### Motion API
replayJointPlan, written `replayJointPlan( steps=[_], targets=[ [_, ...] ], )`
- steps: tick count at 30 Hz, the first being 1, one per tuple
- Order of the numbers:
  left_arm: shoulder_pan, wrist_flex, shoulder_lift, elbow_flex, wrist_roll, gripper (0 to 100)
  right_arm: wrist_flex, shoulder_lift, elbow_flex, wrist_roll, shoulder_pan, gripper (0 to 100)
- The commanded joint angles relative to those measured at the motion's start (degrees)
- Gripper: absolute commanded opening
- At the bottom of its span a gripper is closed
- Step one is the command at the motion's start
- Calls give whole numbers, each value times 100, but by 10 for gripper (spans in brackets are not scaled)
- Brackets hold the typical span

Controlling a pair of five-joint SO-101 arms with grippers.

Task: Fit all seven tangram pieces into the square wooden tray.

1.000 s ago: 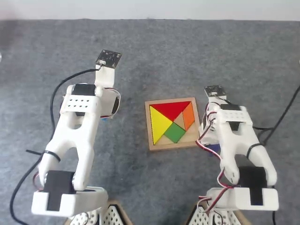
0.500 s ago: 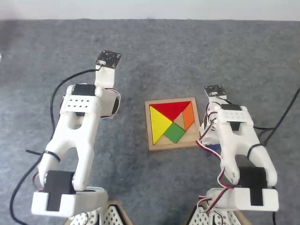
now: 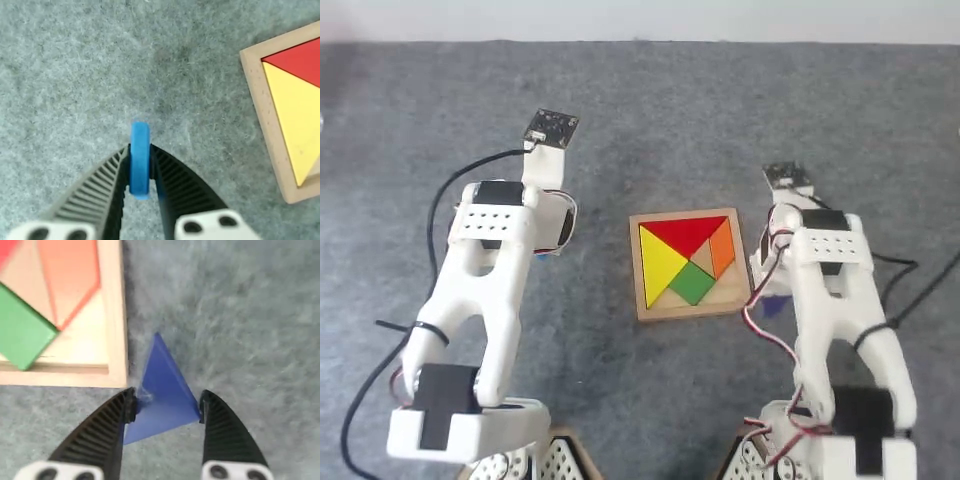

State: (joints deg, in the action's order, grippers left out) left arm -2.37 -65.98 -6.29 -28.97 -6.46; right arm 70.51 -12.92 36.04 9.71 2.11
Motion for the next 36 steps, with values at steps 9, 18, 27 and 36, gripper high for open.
replayJointPlan(
  steps=[9, 18, 27, 36],
  targets=[
    [-44, 97, -316, 40, -44, 13, 40, -708, -422, 1688, 848, 109],
    [-44, 149, -316, 31, -53, 13, -48, -690, -844, 2532, 1147, 108],
    [-44, 149, -316, 31, -53, 13, -127, 462, -598, -1380, 1349, 113],
    [-44, 141, -316, 31, -44, 13, -382, 998, -791, -3033, 1429, 113]
  ],
)
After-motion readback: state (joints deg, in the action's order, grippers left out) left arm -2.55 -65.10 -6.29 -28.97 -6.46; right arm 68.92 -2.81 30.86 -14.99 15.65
